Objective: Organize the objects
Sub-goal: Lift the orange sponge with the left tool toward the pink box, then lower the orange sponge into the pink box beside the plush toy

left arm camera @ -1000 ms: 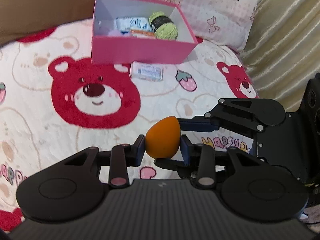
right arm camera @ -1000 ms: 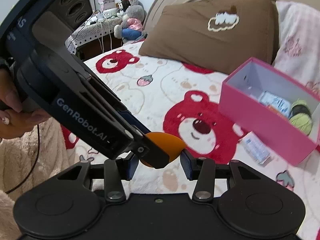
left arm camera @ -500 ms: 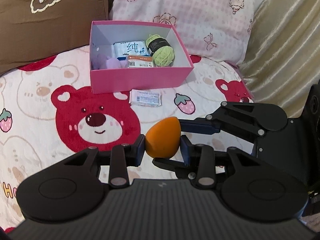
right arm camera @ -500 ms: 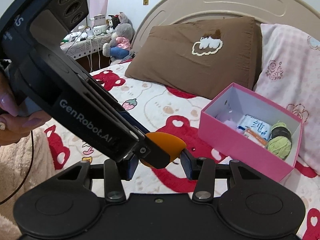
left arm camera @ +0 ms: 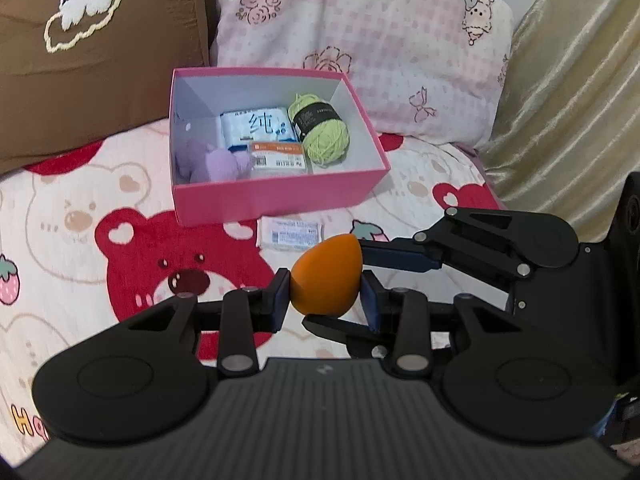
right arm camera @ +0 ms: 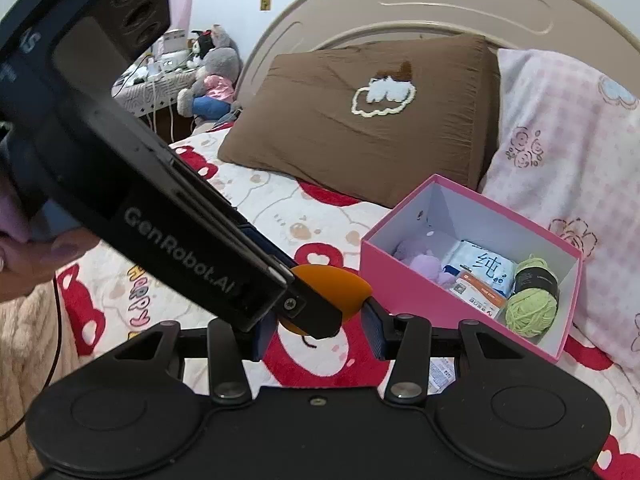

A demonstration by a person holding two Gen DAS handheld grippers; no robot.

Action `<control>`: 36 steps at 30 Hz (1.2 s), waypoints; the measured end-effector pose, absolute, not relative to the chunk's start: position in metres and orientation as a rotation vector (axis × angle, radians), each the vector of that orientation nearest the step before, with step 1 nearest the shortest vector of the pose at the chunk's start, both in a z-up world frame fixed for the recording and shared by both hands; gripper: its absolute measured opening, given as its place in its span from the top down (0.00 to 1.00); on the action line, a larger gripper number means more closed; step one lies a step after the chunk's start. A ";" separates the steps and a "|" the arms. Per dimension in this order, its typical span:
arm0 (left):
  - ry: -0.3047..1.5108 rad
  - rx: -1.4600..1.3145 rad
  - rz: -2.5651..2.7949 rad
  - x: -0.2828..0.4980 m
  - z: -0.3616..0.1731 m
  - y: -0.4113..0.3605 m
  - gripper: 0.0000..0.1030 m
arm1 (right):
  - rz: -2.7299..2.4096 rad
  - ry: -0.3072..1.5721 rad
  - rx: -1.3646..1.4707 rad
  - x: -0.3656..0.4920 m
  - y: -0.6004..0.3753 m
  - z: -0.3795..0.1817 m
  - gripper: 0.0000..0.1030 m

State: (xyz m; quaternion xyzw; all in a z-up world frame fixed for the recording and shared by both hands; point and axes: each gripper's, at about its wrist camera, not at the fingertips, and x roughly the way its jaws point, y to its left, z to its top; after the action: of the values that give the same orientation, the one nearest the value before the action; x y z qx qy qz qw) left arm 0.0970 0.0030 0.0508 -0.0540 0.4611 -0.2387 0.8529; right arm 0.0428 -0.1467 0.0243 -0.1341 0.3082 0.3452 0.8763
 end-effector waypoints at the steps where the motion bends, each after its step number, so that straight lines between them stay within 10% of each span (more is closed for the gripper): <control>1: 0.968 -0.118 -0.503 0.101 0.052 0.003 0.65 | 0.716 0.644 -0.274 0.046 -0.147 0.025 0.50; 36: 0.961 -0.336 -0.467 0.347 -0.043 -0.019 0.65 | 0.510 0.830 -0.117 0.292 -0.157 -0.029 0.50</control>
State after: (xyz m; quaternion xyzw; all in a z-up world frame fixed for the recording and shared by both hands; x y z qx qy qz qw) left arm 0.3472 -0.0188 -0.0430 -0.1595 0.4557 -0.2213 0.8473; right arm 0.2919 -0.1571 -0.0287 -0.0560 0.3985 0.2450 0.8821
